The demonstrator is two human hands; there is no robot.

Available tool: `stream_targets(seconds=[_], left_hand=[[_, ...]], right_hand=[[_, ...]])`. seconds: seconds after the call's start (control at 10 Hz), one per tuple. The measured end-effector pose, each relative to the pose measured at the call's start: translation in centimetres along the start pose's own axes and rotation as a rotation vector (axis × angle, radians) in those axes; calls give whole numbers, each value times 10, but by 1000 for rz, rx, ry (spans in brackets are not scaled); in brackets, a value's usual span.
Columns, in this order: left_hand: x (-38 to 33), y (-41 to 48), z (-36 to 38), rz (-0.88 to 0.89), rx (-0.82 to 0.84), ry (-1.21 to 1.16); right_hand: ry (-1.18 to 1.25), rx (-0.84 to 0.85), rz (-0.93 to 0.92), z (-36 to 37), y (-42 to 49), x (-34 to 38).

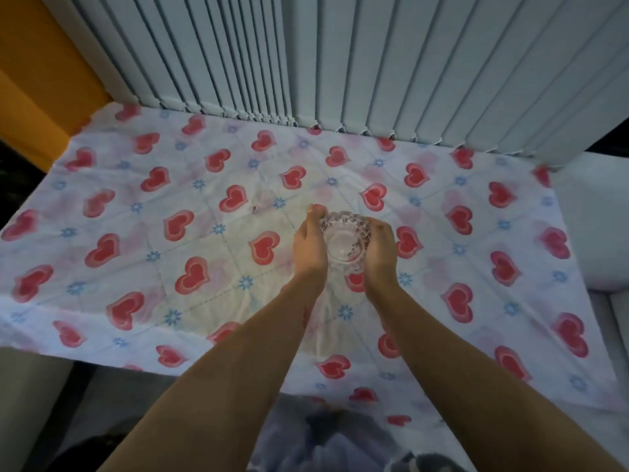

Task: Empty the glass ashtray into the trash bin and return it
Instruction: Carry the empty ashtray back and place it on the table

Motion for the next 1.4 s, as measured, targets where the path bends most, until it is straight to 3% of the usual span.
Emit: stream_targets(seconds=[0.4,0.6,0.7,0.9,1.2,1.4], left_hand=[[7,67,26,-19,5,94],[19,87,29,78,-20,246],[27,95,29,167,-13,321],[41,101,26,309,-12,502],[40,95,-1,503,62,959],[56,76,-43,619,45,1440]], right_hand=[[-328,62,-139,12,56,-33],[-490,85,-128,10,69,-50],[-692,49,-303,12,67,-60],[-890,53,-378,6,68,-71],[-977,160,-441,-16,56,-67],[-1165,246,-543,-46,33,-71]])
Point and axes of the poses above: each hand's wrist, its own y-axis towards the middle knuckle, its own z-axis out of the palm, x = y × z, the point moved 1 cm from there along y, towards the middle knuckle, and after that the axes turned 6 degrees about -z, right-handed, at the moved point
